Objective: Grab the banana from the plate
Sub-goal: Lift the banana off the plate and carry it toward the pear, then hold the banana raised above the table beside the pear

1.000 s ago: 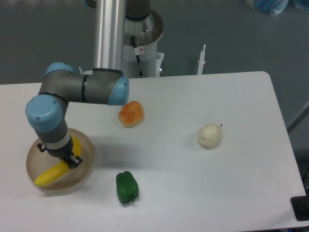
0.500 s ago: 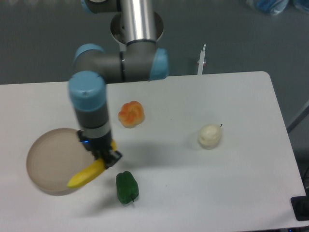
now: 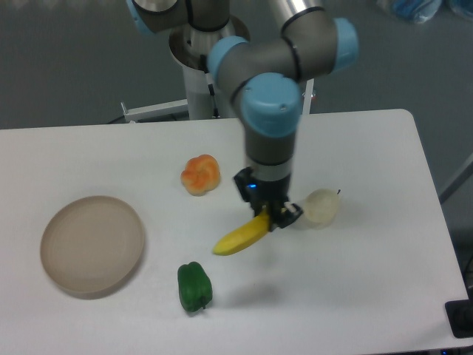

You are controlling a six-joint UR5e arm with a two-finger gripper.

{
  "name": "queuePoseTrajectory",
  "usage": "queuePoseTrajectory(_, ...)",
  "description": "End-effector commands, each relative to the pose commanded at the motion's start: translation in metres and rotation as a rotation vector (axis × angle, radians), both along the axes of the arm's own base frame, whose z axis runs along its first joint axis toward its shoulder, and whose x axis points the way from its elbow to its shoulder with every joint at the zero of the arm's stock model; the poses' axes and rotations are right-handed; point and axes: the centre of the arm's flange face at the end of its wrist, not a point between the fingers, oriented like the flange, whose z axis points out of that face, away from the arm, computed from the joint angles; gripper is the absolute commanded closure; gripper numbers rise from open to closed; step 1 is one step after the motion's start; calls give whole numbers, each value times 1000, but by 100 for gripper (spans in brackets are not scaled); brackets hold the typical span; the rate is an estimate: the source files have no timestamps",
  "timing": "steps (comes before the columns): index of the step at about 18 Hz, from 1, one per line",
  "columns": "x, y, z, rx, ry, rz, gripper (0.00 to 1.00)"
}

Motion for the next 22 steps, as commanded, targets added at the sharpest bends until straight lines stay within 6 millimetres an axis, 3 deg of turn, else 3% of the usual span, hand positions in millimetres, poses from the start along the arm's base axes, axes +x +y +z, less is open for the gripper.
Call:
queuePoseTrajectory(8, -18, -5, -37, -98, -8, -79, 100)
queuePoseTrajectory(22, -21, -4, -32, -85, -7, -95, 100)
